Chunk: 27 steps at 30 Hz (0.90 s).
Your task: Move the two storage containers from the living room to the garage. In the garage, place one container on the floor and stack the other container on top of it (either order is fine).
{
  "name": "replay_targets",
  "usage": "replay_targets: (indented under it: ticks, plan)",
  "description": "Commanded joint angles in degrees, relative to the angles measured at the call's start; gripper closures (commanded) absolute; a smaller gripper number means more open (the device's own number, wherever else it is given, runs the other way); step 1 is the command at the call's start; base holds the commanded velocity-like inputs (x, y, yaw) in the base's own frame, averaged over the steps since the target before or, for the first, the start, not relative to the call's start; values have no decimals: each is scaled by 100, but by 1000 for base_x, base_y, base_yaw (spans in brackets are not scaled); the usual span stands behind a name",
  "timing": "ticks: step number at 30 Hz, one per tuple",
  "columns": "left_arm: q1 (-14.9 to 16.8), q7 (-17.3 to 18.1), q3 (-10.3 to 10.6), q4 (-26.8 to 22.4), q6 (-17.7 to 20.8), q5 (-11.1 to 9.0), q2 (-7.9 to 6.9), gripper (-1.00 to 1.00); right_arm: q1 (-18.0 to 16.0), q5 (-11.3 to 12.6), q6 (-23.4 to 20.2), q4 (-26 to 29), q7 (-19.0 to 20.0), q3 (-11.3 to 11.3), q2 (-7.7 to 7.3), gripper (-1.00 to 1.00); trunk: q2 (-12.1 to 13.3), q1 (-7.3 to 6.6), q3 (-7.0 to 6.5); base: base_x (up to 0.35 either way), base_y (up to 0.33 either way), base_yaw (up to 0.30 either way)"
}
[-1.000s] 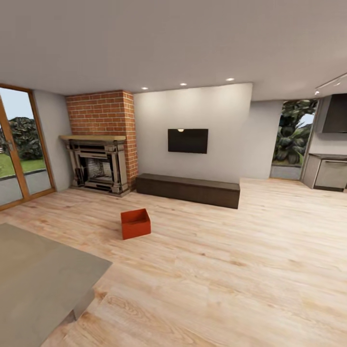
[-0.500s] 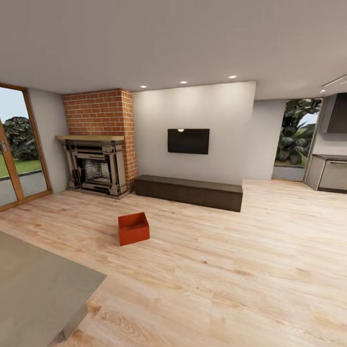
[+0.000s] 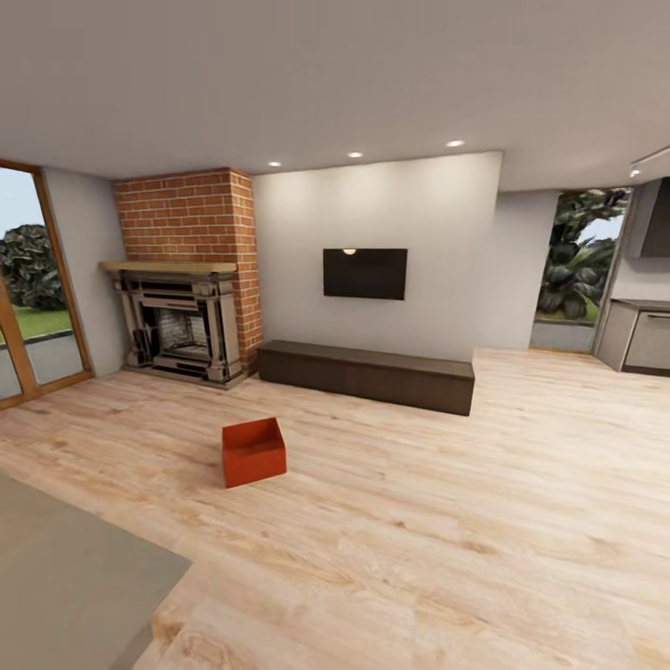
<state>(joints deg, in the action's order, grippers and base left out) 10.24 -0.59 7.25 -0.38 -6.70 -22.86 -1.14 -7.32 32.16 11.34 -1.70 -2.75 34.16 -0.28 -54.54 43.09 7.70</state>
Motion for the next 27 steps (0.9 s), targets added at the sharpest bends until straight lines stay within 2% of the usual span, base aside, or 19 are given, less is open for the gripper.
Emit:
replay_targets:
  ticks: [1, 27]
  plan:
    - [4, -6, 49, 3, -15, -43, 0, -100, -6, 36, 32, -14, -1, 48, 3, -100, -5, 4, 8, 322, 0, 0]
    - [4, -11, 53, 3, -40, -52, 3, -100, -6, 44, 39, -15, 2, 37, 0, -100, -5, 4, 8, 322, 0, 0]
